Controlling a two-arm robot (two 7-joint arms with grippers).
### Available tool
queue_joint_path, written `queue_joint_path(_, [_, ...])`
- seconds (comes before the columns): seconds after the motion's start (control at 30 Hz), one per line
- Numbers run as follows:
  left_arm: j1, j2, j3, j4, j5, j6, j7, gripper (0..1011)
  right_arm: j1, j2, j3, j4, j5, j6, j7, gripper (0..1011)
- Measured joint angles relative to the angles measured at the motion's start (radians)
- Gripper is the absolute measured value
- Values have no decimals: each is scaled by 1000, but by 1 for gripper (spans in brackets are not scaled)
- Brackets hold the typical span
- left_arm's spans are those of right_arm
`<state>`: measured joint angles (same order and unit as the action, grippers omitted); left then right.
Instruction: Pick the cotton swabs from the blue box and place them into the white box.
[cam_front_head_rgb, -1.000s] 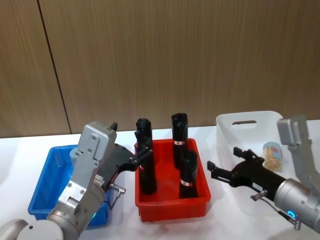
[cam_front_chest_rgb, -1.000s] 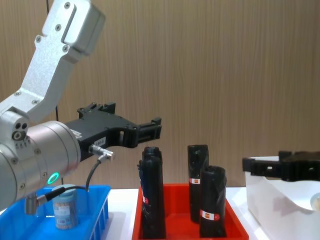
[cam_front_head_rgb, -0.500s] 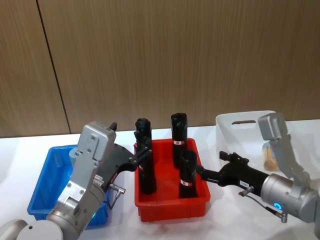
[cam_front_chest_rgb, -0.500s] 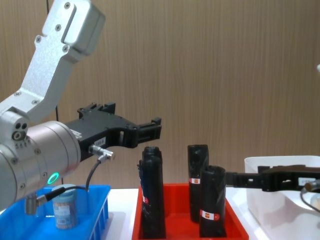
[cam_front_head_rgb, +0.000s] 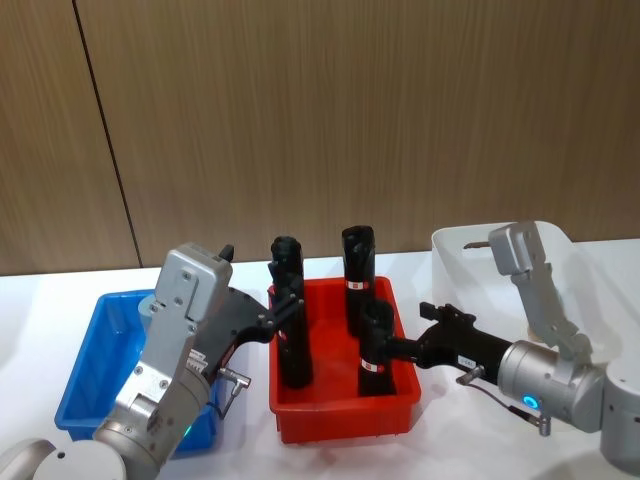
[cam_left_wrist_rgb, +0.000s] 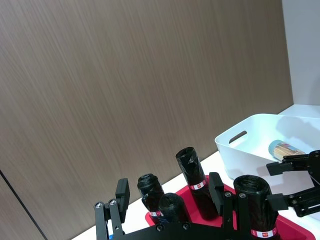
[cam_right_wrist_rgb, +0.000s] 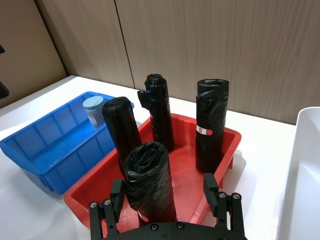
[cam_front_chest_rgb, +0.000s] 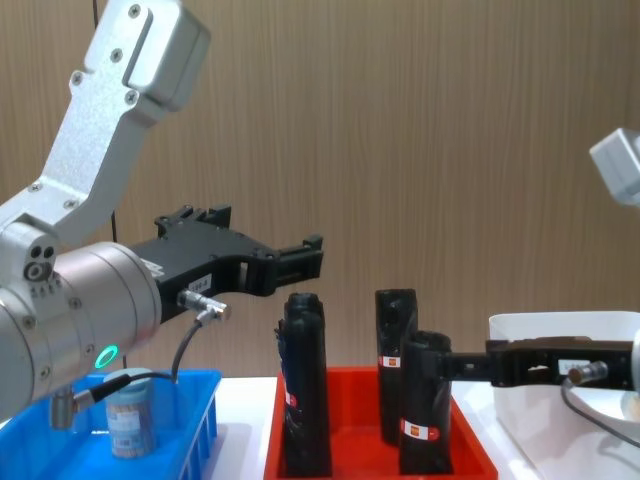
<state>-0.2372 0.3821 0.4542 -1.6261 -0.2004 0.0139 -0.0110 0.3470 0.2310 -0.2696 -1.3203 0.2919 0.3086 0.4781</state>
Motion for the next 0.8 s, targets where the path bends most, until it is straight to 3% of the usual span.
queue_joint_path(0.8, [0,0,0,0,0,0,0,1003,57,-45,-41,67,-31,-9,10,1002])
